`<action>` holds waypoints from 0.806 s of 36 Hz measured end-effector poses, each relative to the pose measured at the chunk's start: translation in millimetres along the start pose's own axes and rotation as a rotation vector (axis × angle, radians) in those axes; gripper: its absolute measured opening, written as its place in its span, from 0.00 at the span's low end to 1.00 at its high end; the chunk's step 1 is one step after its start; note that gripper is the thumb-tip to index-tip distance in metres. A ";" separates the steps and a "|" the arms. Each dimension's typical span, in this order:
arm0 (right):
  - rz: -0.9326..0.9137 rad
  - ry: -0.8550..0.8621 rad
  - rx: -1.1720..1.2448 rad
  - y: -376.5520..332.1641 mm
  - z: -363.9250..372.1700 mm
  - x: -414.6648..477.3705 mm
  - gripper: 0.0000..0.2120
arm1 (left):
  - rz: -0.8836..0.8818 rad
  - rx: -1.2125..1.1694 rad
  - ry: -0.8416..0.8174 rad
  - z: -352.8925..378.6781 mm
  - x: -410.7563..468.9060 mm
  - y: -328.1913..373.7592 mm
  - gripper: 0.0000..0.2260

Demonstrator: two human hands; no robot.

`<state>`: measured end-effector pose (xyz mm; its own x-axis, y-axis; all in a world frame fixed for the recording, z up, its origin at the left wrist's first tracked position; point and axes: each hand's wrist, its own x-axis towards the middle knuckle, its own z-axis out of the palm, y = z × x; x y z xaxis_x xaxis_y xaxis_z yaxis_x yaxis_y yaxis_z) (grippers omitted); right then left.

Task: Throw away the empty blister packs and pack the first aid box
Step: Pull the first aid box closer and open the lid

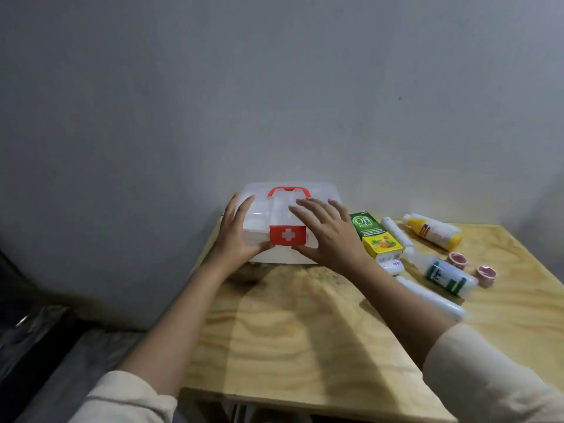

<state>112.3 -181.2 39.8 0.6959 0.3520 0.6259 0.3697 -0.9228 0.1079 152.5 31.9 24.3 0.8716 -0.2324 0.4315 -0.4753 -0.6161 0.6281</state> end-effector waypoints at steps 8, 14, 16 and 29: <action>-0.043 0.051 0.141 7.3 -3.0 -2.2 0.22 | 0.004 -0.038 0.021 1.4 -2.0 -2.6 0.42; 0.055 0.067 0.289 1.8 -5.6 4.4 0.22 | -0.014 -0.044 0.033 1.7 -5.1 1.2 0.43; 0.111 0.074 0.374 1.2 -5.5 5.6 0.20 | -0.023 -0.060 0.030 1.6 -6.5 2.8 0.44; 0.230 0.077 0.517 3.4 -11.3 15.7 0.22 | -0.239 -0.341 0.084 13.5 -13.2 18.1 0.47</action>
<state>117.5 -180.5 58.8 0.7544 0.1212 0.6451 0.4809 -0.7710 -0.4175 134.1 13.7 21.2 0.9562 -0.0424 0.2898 -0.2853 -0.3578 0.8891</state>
